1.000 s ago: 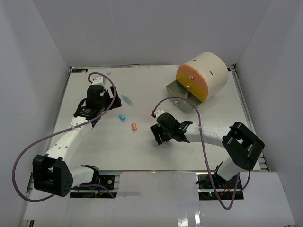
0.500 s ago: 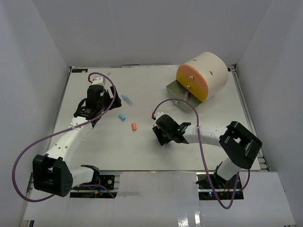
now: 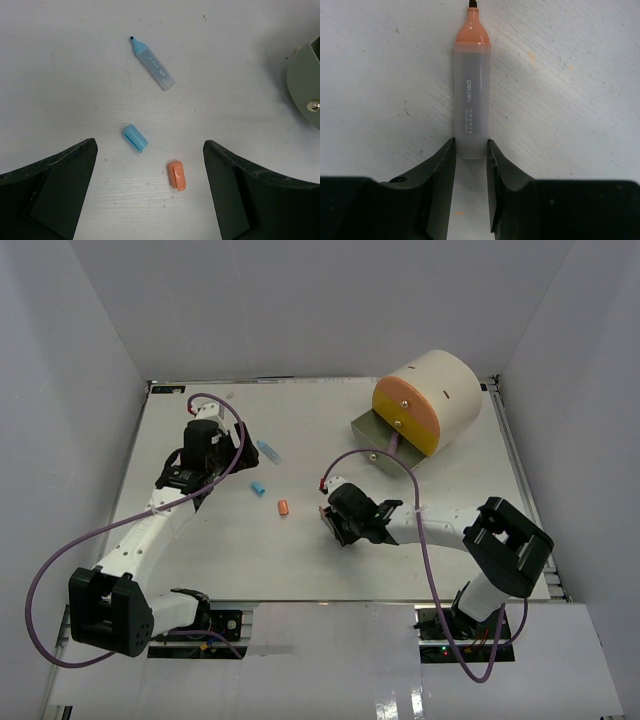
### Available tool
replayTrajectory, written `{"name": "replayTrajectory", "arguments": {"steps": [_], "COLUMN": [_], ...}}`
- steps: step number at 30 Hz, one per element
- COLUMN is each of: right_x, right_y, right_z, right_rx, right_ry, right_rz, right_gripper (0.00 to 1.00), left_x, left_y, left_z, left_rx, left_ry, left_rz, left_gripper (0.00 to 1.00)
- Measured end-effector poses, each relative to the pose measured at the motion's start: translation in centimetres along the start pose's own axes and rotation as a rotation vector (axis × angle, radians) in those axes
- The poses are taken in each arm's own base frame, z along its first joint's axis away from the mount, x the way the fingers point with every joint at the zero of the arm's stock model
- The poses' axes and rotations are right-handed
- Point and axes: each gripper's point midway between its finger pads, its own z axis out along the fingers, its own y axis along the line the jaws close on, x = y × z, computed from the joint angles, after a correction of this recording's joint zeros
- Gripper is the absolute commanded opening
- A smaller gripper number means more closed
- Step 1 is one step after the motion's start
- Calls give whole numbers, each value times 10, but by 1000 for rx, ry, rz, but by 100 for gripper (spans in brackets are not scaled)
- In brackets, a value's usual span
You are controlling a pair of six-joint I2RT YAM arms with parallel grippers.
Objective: Sort the stationery into containers
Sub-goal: Pick up the pen from the center of the board.
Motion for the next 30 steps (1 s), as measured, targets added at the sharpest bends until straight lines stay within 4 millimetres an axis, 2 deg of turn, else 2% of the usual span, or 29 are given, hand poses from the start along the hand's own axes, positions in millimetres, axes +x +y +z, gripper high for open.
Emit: {"name": "replayTrajectory", "arguments": {"steps": [4, 7, 13, 18, 25, 30], "right_x": [-9, -29, -103, -148, -174, -186], "right_y": [2, 1, 6, 6, 9, 15], "right_z": [-7, -21, -70, -101, -117, -127], "right_rx": [-3, -1, -35, -52, -76, -105], "right_ry": [-34, -113, -416, -613, -732, -795], "right_rz": [0, 10, 68, 115, 161, 178], "right_gripper": [8, 8, 8, 8, 8, 8], "left_x": [2, 0, -9, -8, 9, 5], "left_y": [-11, -27, -68, -103, -163, -175], "left_z": [-7, -22, -65, -80, -94, -89], "left_rx": [73, 179, 467, 646, 822, 835], "left_ry": [-7, -45, -177, -207, -194, -231], "left_rz": [-10, -31, -88, -131, -97, -113], "left_gripper": [98, 98, 98, 98, 92, 86]}}
